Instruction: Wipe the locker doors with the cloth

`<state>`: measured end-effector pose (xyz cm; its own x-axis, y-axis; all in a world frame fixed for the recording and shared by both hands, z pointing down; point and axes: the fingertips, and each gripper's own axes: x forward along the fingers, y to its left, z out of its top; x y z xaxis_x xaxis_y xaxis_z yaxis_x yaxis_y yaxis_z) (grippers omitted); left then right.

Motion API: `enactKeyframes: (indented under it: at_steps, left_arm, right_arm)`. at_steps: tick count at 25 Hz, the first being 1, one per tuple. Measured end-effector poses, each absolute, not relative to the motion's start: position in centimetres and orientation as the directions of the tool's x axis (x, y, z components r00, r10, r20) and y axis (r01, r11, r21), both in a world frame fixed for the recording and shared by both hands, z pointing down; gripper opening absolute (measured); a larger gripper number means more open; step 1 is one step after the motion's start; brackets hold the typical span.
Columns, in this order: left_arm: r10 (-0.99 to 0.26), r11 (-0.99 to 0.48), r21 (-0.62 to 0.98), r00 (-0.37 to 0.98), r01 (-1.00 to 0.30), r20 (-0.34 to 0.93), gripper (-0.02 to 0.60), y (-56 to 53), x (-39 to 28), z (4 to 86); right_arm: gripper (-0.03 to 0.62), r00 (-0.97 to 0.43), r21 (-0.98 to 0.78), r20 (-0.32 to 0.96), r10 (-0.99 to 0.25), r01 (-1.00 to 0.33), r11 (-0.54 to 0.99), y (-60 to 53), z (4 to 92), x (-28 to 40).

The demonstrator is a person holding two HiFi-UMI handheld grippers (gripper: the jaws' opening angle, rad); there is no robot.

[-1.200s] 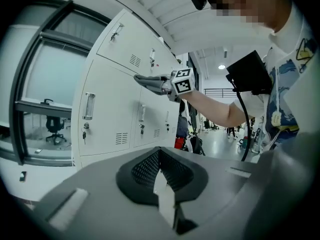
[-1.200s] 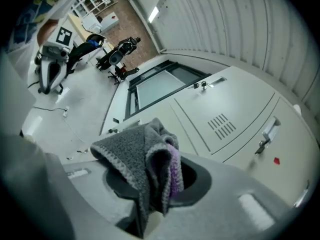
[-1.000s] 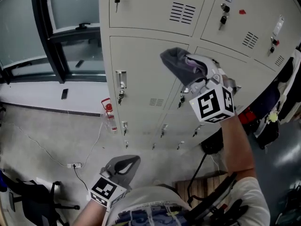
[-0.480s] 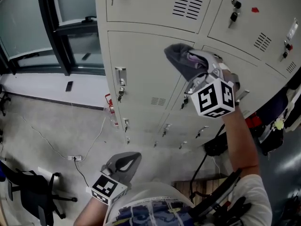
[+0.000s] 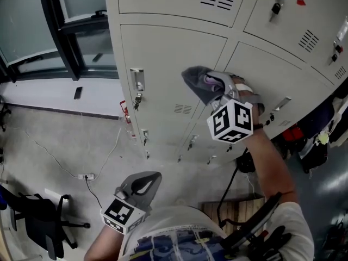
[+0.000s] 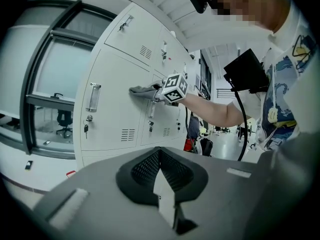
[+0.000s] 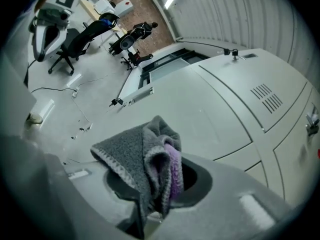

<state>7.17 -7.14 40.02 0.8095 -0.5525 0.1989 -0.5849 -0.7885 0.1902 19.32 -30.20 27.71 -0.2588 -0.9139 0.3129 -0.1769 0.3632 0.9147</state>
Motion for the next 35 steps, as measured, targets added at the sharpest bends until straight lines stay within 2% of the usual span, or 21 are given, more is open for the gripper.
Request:
enactKeyframes:
  at_steps: [21,35]
  left_arm:
    - [-0.518,-0.801,0.188,0.816,-0.568,0.257,0.003,-6.3,3.9,41.5]
    - [-0.552,-0.787,0.168,0.798,-0.594,0.242,0.002,-6.2,1.7,41.8]
  right_arm:
    - [0.091,-0.073,0.784,0.604,-0.794,-0.127,0.608,-30.5,44.6,19.4]
    - [0.091,-0.005,0.696,0.715,-0.699,-0.089,0.712,-30.6,51.8,19.2]
